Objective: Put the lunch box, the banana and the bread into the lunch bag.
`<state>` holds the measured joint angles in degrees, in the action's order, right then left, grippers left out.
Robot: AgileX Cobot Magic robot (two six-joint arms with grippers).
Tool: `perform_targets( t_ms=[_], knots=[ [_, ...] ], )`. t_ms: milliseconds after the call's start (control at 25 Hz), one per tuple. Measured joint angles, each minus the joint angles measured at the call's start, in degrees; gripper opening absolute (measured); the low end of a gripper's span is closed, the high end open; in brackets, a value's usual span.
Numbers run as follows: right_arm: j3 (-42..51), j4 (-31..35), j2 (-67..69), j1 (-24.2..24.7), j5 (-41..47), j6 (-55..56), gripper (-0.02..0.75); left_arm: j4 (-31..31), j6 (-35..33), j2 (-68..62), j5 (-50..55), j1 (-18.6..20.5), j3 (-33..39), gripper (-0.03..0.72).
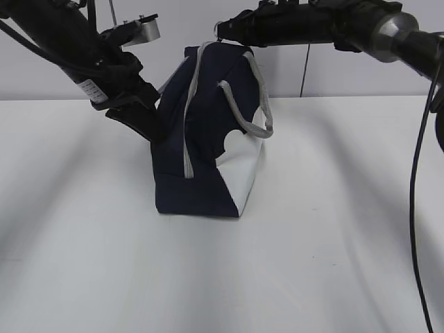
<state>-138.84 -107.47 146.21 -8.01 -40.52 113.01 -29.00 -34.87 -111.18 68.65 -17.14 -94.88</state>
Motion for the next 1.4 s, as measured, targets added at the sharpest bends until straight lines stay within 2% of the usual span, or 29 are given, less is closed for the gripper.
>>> perform_targets(
  t_ms=[280, 600, 840, 960, 1080, 1280, 1400],
  knots=[
    [-6.3, 0.5, 5.5, 0.1, 2.4, 0.0, -0.016, 0.2, -1.0, 0.0, -0.3, -0.4, 0.0, 0.001],
    [-7.8, 1.7, 8.9, 0.6, 3.3, 0.0, -0.016, 0.1, -1.3, 0.0, -0.4, -0.5, 0.0, 0.001],
    [-9.7, 0.9, 9.0, 0.7, -1.1, 0.6, -0.016, 0.0, -1.1, 0.0, 0.3, -0.4, 0.0, 0.001],
    [-10.6, 0.5, 8.6, 0.7, -3.7, 2.8, -0.016, -0.6, 1.4, 0.0, 0.5, 0.2, 0.0, 0.012],
    [-10.6, 0.1, 8.0, 0.7, -5.4, 4.4, -0.016, -1.1, 3.2, 0.0, 1.0, 0.9, 0.0, 0.068],
    [-10.7, -0.1, 8.0, 0.8, -9.3, 6.0, -0.016, -3.0, 4.5, 1.6, 1.2, 2.8, -2.5, 0.272],
    [-10.7, -0.1, 8.0, 0.9, -11.6, 7.2, -0.016, -3.6, 5.2, 3.5, 0.0, 4.1, -4.1, 0.34]
  ],
)
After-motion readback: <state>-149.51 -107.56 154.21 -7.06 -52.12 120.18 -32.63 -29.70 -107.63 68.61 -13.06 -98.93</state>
